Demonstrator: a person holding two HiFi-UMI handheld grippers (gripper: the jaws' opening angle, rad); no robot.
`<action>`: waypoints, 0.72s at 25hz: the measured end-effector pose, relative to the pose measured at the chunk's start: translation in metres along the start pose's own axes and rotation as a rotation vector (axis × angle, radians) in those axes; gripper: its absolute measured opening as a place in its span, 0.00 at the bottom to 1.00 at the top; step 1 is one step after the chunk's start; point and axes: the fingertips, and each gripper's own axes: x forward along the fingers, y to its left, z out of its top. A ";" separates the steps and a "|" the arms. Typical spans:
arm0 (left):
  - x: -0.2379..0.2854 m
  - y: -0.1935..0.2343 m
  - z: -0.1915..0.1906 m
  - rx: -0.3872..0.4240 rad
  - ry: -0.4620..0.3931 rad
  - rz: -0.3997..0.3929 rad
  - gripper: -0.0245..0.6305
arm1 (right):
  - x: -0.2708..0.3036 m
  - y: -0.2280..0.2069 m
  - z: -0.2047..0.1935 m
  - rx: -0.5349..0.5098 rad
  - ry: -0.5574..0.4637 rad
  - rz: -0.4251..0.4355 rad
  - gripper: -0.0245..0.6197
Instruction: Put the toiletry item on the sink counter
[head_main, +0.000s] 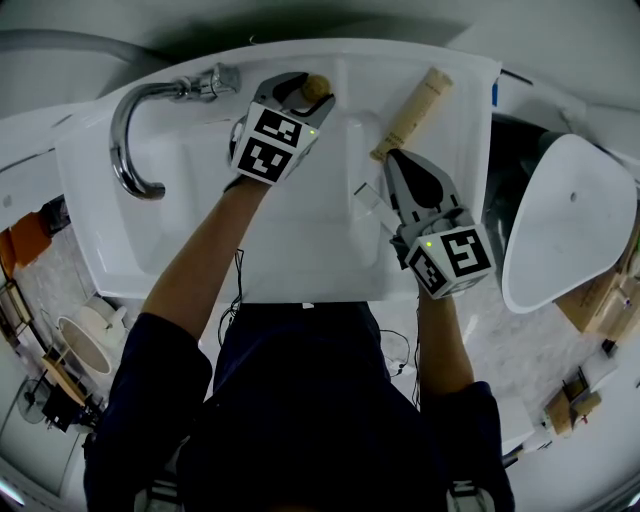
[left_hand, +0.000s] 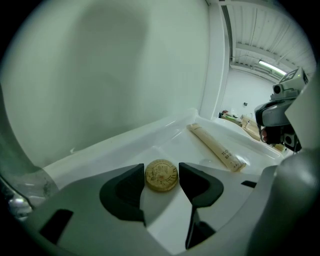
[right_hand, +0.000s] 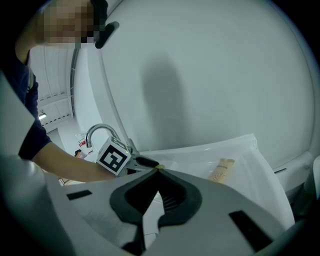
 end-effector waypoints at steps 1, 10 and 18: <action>-0.001 0.000 0.001 -0.003 -0.003 -0.001 0.39 | -0.001 0.001 0.000 -0.002 0.000 -0.002 0.05; -0.018 -0.003 0.005 -0.010 -0.039 -0.003 0.39 | -0.005 0.009 0.000 -0.011 0.001 -0.012 0.05; -0.051 -0.016 0.010 -0.008 -0.098 -0.006 0.39 | -0.010 0.023 0.004 -0.029 -0.014 -0.011 0.05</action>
